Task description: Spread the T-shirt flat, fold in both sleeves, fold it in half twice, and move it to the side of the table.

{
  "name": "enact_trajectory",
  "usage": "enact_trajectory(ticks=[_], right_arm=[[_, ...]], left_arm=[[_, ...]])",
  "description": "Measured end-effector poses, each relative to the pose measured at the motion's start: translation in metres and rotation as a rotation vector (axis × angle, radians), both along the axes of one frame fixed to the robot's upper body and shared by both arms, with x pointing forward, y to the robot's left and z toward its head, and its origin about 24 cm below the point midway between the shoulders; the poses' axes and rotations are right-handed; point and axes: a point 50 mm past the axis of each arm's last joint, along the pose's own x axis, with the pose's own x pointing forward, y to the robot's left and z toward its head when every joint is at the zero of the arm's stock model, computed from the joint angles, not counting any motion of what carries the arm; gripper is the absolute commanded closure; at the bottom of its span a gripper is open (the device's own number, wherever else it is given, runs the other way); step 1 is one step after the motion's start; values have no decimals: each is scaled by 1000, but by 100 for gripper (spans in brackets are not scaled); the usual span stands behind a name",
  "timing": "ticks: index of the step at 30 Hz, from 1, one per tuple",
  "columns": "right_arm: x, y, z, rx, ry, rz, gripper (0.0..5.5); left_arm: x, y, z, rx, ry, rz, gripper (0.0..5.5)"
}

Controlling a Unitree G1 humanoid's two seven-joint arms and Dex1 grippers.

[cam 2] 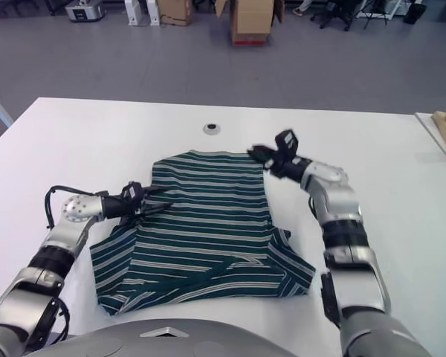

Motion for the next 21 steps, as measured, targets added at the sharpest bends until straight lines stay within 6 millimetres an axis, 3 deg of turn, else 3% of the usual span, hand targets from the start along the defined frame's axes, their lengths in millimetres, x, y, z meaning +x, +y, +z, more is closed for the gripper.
enact_trajectory(ticks=[4,6,7,9,14,16,18,21], right_arm=[[-81,5,-17,-125,296,346,443],[-96,6,-34,-202,393,381,443],[-94,6,-39,-228,394,372,443],[-69,13,-43,-287,317,307,443],[0,15,-45,-324,180,74,443],[13,11,-44,-292,185,25,443],[8,11,-39,-252,198,125,443],[-41,5,-33,-309,319,503,443]], left_arm=[[-55,14,10,33,287,-200,345],[-63,13,-6,88,365,-196,345],[-58,11,-11,88,342,-175,345],[-25,4,-15,126,230,-79,345],[43,3,-6,230,56,91,345],[58,4,0,269,28,112,345],[59,6,0,259,19,108,345],[55,9,-3,241,6,91,345]])
